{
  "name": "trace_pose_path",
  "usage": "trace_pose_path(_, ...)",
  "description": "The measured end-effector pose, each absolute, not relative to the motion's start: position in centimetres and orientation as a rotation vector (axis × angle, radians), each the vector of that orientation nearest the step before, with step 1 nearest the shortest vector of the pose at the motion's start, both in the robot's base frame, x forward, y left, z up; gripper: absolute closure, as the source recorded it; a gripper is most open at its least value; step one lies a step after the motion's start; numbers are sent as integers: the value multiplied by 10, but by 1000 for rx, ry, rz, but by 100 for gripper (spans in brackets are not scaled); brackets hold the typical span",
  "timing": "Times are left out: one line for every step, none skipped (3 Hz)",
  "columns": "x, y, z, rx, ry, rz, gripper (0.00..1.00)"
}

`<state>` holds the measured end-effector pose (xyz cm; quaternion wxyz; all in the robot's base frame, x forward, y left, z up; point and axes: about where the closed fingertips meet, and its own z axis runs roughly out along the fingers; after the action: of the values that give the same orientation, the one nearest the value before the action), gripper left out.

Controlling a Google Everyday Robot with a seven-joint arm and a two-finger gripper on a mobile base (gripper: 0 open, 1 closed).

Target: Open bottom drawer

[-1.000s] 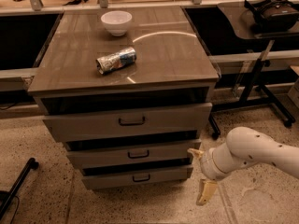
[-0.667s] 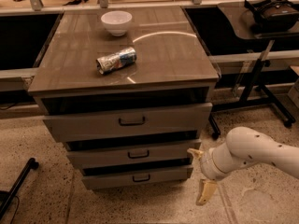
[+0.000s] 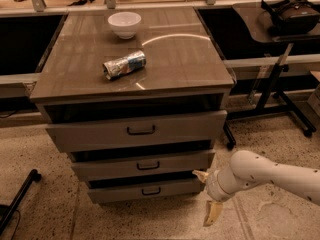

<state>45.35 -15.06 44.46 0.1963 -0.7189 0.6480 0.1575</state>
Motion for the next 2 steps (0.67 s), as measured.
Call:
trace_pose_path(455, -143, 401, -2042, 1748, 484, 0)
trace_pose_path(456, -131, 349, -2028, 1712, 566, 0)
